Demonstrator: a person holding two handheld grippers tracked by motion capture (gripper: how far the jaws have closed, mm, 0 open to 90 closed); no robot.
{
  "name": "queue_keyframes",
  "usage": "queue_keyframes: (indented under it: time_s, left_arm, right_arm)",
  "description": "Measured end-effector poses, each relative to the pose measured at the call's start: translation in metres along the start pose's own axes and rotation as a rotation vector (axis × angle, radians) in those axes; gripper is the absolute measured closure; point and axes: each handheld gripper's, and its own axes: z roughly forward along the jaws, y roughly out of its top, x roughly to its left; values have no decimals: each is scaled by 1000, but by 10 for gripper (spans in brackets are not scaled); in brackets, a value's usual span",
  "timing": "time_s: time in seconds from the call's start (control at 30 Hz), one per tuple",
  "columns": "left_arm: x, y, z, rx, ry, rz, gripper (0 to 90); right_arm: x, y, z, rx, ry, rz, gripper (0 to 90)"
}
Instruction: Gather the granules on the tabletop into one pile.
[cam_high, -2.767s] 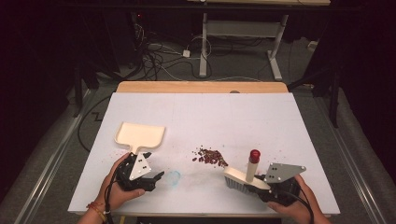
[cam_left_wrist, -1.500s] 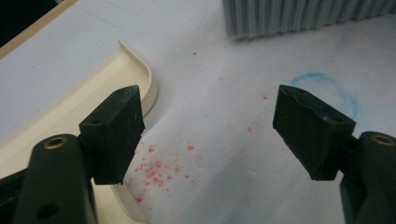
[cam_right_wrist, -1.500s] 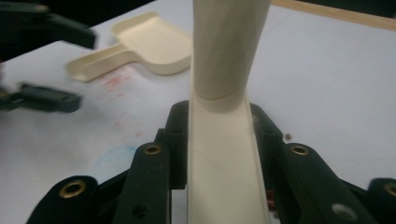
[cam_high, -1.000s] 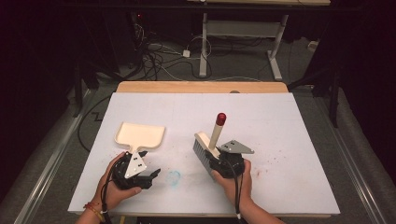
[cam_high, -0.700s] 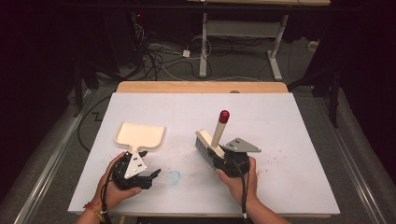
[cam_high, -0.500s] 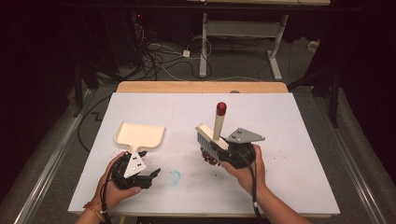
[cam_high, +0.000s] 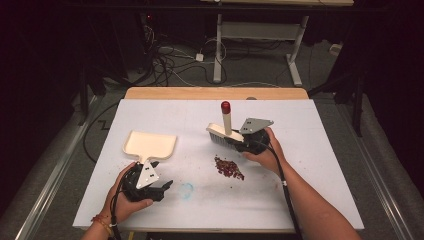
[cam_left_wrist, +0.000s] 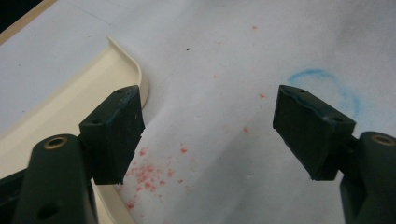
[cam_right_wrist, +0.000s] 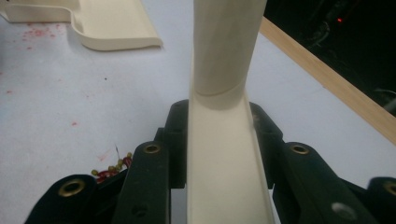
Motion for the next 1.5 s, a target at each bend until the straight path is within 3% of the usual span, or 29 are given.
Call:
queue_keyframes:
  time_s: [0.07, 0.23, 0.5, 0.7, 0.83, 1.03, 1.2, 1.33, 1.5]
  left_arm:
    - [0, -1, 0, 5, 1, -1, 237]
    - [0, -2, -1, 8, -1, -3, 237]
    - [-1, -3, -1, 12, -6, -2, 237]
    - [1, -3, 3, 34, -14, 9, 237]
    - [0, -2, 3, 28, -12, 13, 237]
    - [-1, -1, 1, 21, -12, 9, 237]
    - [0, -2, 0, 20, -5, 5, 237]
    - [0, -2, -2, 15, 1, 2, 236]
    - [1, -2, -3, 16, 9, 1, 236]
  right_arm:
    - [1, -1, 8, -2, 7, -23, 671]
    - [6, -2, 14, -10, 90, -62, 671]
    - [16, -16, -4, -28, 218, -148, 664]
    - [17, -24, -19, -32, 240, -167, 666]
    - [19, -26, -25, -24, 231, -177, 667]
    - [18, -25, -31, -52, 189, -163, 671]
    - [18, -21, -47, -81, 136, -143, 672]
    - [27, -15, -65, -98, 124, -120, 671]
    - [49, -13, -83, -93, 169, -111, 671]
